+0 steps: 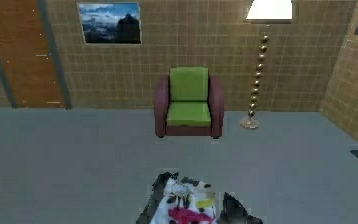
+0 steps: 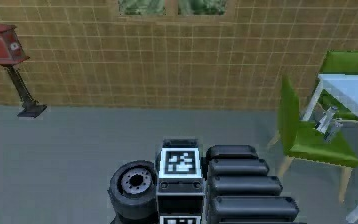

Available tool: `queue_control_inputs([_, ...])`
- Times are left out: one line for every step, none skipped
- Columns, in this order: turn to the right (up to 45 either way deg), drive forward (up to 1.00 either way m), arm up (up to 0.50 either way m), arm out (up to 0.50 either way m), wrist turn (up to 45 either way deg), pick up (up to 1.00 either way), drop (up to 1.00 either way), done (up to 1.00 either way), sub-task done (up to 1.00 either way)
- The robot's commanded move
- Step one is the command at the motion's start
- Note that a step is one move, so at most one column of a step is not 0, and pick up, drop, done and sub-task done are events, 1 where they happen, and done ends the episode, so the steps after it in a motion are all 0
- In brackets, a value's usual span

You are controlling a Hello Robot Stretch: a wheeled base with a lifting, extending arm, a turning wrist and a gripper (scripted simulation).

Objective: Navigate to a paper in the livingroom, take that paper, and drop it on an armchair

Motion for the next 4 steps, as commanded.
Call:
queue_control_inputs([0.0,1.0,0.0,0.0,0.0,0.0,0.0,0.0,0.0])
queue_control_inputs([0.0,0.7,0.0,0.0,0.0,0.0,0.0,0.0,0.0])
queue_control_inputs([-45.0,0.0,0.0,0.0,0.0,0.0,0.0,0.0,0.0])
queue_control_inputs([-24.0,0.0,0.0,0.0,0.0,0.0,0.0,0.0,0.0])
